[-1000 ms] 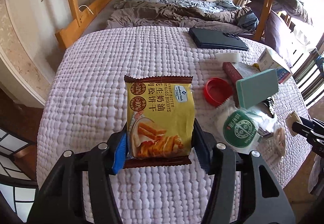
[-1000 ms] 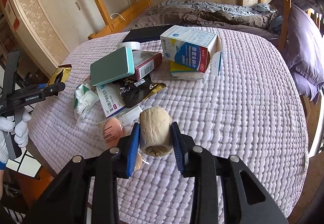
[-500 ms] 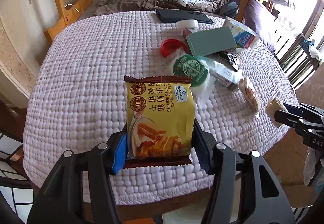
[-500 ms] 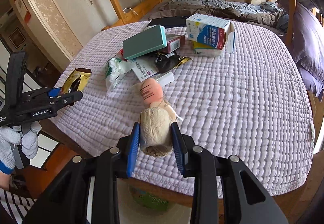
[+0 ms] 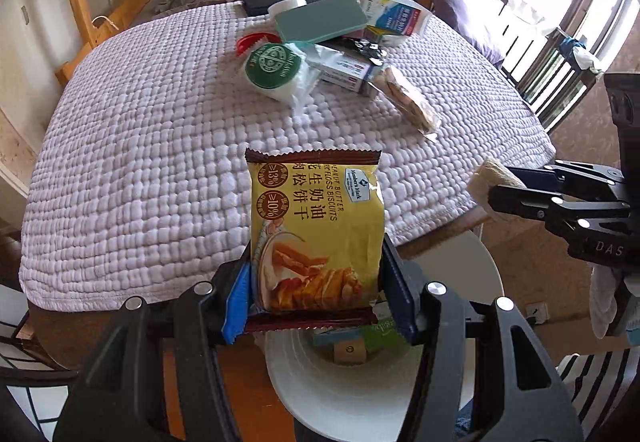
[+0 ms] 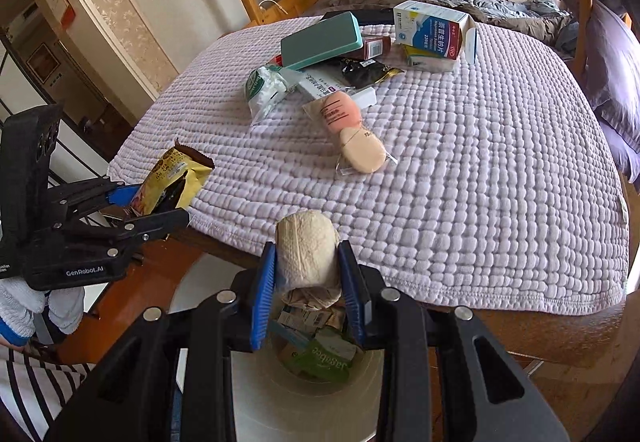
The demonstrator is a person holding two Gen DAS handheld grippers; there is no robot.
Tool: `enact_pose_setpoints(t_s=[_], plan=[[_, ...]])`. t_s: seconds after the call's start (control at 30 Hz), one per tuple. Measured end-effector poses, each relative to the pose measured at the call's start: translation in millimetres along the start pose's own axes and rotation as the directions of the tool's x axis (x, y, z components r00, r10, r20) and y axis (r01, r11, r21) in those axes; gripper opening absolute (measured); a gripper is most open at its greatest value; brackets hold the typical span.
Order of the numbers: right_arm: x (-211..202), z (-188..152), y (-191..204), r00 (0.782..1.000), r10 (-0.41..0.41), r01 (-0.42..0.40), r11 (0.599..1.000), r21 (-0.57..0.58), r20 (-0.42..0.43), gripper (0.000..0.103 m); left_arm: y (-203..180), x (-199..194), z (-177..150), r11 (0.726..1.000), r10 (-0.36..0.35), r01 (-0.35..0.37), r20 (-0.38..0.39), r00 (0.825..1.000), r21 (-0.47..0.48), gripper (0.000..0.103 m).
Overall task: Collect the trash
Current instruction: 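Carry the bandage roll and yellow biscuit bag over the white trash bin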
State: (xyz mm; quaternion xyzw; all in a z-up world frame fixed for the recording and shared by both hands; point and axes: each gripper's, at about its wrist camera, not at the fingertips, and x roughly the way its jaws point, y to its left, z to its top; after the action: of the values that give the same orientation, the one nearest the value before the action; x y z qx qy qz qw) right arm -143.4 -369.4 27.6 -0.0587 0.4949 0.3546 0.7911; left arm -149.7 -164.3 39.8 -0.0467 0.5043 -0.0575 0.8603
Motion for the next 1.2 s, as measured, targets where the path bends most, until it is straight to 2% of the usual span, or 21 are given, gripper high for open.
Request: enact_pose_setpoints(t_s=[0.3, 0.67, 1.2], plan=[[-10.2, -22.5, 8.1, 1.0, 0.025, -0.025, 1.0, 0.013, -0.014, 0.031, -23.1, -3.4, -20.2, 0.996, -0.052, 0.053, -0.02, 0.998, 0.071, 0.058], [-12.1, -39.9, 16.9, 0.997, 0.045, -0.044, 0.999, 0.02, -0.062, 0.032, -45.0, -0.8, -49.3, 0.982, -0.099, 0.111, -0.088, 0.991, 0.152, 0.058], [9.4, -59.7, 15.3, 0.991, 0.035, -0.032, 0.999, 0.027, -0.129, 0.031, -52.3, 24.8, -72.7, 0.985, -0.038, 0.064, -0.162, 0.986, 0.159, 0.058]])
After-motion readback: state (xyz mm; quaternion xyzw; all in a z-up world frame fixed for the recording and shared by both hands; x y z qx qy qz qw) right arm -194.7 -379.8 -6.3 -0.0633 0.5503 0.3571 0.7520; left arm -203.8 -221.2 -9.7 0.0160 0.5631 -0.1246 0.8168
